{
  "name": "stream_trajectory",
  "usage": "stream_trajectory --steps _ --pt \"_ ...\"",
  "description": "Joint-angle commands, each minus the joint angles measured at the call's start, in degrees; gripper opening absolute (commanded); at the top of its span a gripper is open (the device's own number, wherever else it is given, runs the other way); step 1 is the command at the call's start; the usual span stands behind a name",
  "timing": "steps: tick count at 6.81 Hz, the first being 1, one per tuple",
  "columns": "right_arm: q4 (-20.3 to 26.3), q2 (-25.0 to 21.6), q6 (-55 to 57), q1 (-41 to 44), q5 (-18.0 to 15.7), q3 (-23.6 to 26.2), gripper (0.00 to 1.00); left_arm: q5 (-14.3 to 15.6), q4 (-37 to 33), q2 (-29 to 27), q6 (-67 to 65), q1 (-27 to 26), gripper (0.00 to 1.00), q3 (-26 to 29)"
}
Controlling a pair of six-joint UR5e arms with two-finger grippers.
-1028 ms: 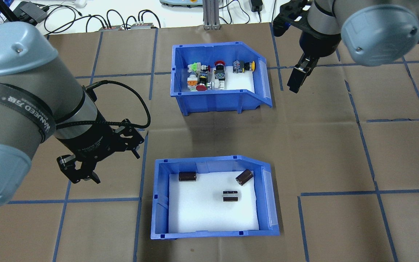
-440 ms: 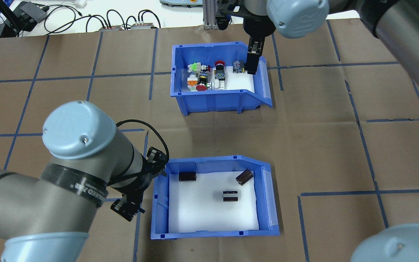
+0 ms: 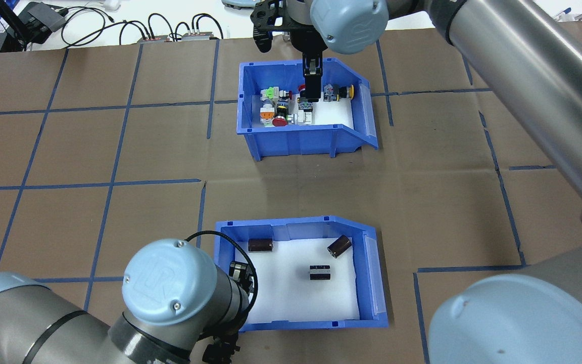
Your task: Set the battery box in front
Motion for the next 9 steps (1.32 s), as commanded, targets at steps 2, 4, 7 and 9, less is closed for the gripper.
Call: stream_trajectory --steps 2,4,7,9 --pt "0.33 1.49 -1.02 5.09 -0.14 0.98 1.00 -2.76 7.48 -0.31 -12.47 -1.66 0.99 -3.29" --pt "-0.02 3.95 -0.94 3.96 -0.23 3.52 1.00 -3.02 8.29 -2.14 -13.12 -2.36 0.99 -3.38" --pt "-7.45 4.30 -0.23 2.89 -0.05 10.62 1.00 -3.73 12.94 -6.37 -13.21 -4.03 0.99 -4.43" --pt "-18.11 4.74 0.03 2.90 0.12 14.42 1.00 -3.81 14.01 -6.82 -13.21 -4.21 0.96 -5.66"
